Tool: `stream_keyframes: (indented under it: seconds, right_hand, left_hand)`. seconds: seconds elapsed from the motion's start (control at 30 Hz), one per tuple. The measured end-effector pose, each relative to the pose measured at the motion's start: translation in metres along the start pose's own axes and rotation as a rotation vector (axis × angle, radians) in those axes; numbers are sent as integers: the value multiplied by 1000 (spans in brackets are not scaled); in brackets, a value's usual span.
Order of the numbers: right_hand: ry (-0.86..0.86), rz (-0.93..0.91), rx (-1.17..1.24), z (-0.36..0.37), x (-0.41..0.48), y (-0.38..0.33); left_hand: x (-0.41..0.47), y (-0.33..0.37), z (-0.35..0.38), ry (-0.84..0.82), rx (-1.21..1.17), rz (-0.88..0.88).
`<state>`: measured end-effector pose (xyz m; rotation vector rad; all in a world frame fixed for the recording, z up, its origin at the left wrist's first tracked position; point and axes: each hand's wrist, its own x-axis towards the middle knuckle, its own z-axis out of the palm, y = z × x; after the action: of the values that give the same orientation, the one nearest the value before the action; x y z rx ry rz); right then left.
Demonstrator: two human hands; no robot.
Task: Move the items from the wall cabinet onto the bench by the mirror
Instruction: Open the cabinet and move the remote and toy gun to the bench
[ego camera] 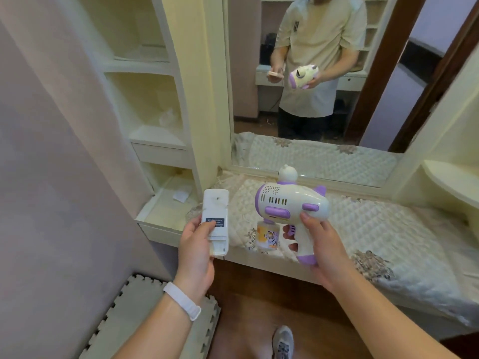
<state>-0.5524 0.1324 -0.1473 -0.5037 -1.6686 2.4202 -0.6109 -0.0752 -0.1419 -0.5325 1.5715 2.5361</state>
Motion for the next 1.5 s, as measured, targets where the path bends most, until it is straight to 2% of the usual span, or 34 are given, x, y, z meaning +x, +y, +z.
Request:
stream_keyframes:
  seconds: [0.37,0.6,0.77,1.2,1.5]
  right_hand:
    - [-97,196,67,-32,170,8]
    - [-66,302,16,-43,241,26]
    - [-123,410,-2,-42,288,47]
    - [-7,564,117,-11,383,96]
    - [22,680,106,-23,409,122]
  left_hand:
    - [120,-28,87,170,132,-33]
    - [183,-31,102,201,192,-77]
    - [252,-48,101,222,241,-146]
    - [407,-100,91,115,393,-426]
    - [444,-121,97,79,491,-443]
